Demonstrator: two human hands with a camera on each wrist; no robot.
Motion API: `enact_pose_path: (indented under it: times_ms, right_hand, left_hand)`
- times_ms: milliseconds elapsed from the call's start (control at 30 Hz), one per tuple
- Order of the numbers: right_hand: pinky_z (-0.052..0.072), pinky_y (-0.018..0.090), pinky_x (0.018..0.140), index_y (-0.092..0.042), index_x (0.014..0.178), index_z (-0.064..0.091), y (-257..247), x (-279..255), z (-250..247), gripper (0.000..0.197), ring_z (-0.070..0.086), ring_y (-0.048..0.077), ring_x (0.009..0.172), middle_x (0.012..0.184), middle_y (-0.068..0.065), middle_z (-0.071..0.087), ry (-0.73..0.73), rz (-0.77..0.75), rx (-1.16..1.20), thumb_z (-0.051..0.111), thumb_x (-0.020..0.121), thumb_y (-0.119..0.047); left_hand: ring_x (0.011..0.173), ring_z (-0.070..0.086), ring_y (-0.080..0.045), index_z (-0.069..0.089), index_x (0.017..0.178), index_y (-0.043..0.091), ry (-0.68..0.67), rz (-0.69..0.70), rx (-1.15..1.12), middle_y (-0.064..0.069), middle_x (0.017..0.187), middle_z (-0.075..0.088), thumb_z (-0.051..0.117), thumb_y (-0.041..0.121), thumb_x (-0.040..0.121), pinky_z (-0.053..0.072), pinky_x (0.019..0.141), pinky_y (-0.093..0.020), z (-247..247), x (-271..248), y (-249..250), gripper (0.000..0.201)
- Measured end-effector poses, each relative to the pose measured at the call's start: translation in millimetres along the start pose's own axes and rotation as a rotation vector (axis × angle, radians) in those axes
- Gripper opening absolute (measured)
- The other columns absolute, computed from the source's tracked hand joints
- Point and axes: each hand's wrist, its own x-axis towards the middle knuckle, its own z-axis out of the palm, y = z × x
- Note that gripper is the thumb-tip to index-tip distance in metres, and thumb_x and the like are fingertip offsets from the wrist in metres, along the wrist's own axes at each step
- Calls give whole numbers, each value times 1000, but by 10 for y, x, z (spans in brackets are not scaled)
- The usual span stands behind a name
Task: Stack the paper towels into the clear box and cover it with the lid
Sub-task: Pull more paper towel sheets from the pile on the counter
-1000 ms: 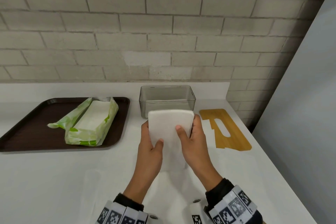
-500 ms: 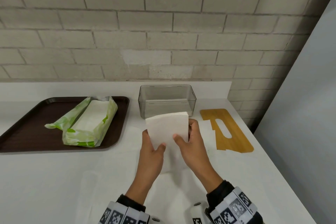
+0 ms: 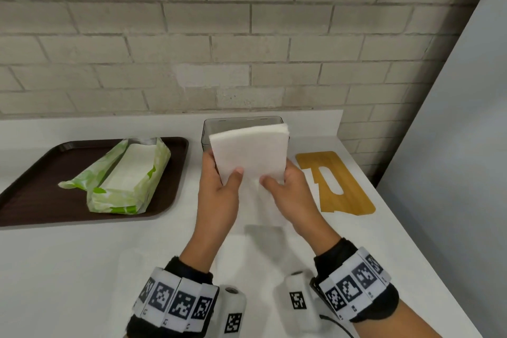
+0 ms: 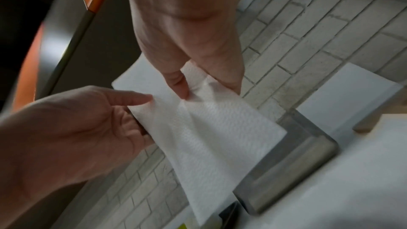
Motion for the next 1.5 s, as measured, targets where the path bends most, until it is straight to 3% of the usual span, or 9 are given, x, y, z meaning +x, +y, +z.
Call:
enact_pose_path:
  times_ms: [100, 267, 367, 600, 733, 933, 1167, 1333, 1500]
  right_hand:
    - [53, 23, 85, -27, 113, 52, -21, 36, -37, 35, 61, 10, 102, 112, -2, 64, 22, -66, 91, 58, 88, -4]
    - [50, 12, 75, -28, 114, 48, 166, -23, 17, 30, 58, 8, 100, 108, -6, 59, 63, -43, -20, 55, 91, -10]
    - [48, 6, 70, -28, 113, 47, 223, -47, 36, 27, 56, 5, 95, 106, -7, 58, 118, -51, -79, 56, 92, -13]
    - [49, 6, 71, -31, 106, 50, 143, -137, 57, 21, 60, -2, 90, 100, -13, 61, 146, -122, -8, 54, 93, -14]
    - [50, 8, 74, -34, 108, 49, 131, -195, 64, 24, 60, -9, 93, 101, -22, 59, 134, -147, 55, 54, 93, -16]
    - [44, 5, 72, -26, 117, 42, 403, -221, 130, 29, 55, 8, 102, 108, -11, 54, 99, 72, -68, 51, 94, -12]
    - [41, 0, 61, -22, 117, 45, 426, -160, 137, 25, 49, -9, 81, 105, -9, 52, 87, 95, -162, 50, 94, -11]
    - [42, 1, 63, -17, 116, 49, 239, -49, -116, 25, 51, -2, 83, 100, -10, 54, 150, 41, -170, 50, 94, -7]
    - [43, 22, 75, -18, 119, 50, 131, 75, -558, 28, 55, 13, 97, 105, -6, 57, 260, 43, -172, 51, 93, -8]
  left_hand:
    - [104, 59, -3, 42, 111, 35, -25, 22, -31, 11, 114, 58, 53, 2, 92, 53, 84, -19, 30, 23, 21, 40]
    - [93, 55, 3, 41, 120, 25, -3, -71, 97, 15, 105, 54, 45, 7, 97, 46, 64, -3, 97, -62, -164, 30]
    - [91, 54, 6, 42, 127, 17, -7, -70, 154, 11, 106, 54, 43, 7, 98, 46, 66, -1, 116, -109, -175, 31]
    - [92, 53, 23, 30, 131, 25, 32, -26, 58, 22, 109, 49, 43, 4, 98, 44, 67, -1, 153, -238, -116, 42]
    - [89, 54, 22, 32, 122, 25, 51, -37, 65, 19, 105, 50, 46, 1, 96, 45, 65, -2, 155, -257, -140, 38]
    - [87, 54, 4, 33, 118, 25, 12, -237, 118, 18, 101, 49, 39, -14, 89, 45, 60, -2, 114, -339, -403, 49]
    - [87, 52, 2, 36, 118, 23, -31, -273, 169, 17, 98, 50, 34, -14, 88, 45, 59, -2, 92, -265, -407, 47]
    - [87, 54, -8, 49, 111, 20, -280, -218, 495, 4, 105, 59, 47, -6, 87, 41, 67, -6, -229, 14, -505, 35]
    - [104, 51, -11, 59, 114, 24, -1120, 35, 1034, 9, 113, 60, 63, 23, 89, 39, 92, -22, -477, 64, -629, 25]
